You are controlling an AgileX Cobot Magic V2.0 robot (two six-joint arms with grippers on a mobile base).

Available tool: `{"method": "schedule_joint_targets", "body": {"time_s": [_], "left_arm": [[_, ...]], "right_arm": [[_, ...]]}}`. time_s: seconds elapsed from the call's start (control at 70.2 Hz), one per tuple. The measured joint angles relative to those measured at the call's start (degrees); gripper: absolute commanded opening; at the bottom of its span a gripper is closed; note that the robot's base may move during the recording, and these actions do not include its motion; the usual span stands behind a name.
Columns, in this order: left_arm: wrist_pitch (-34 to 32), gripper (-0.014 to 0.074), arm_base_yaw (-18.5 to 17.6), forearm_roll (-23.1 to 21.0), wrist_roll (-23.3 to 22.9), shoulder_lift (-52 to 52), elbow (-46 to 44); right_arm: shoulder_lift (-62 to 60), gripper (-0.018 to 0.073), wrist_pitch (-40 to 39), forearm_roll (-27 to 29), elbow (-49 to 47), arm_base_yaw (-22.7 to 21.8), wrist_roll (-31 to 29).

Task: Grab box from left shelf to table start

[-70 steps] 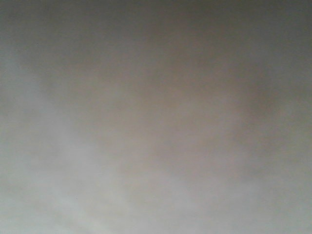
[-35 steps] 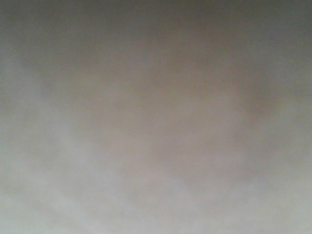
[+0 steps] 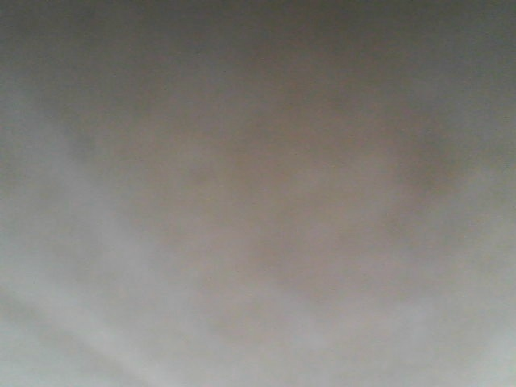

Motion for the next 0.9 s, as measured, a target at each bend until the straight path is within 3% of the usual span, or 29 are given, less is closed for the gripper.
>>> {"method": "schedule_joint_targets", "body": {"time_s": [0.897], "left_arm": [[0.0, -0.0093, 0.0, 0.0, 0.0, 0.0, 0.0]], "right_arm": [[0.0, 0.0057, 0.0, 0.0, 0.0, 0.0, 0.0]]}}
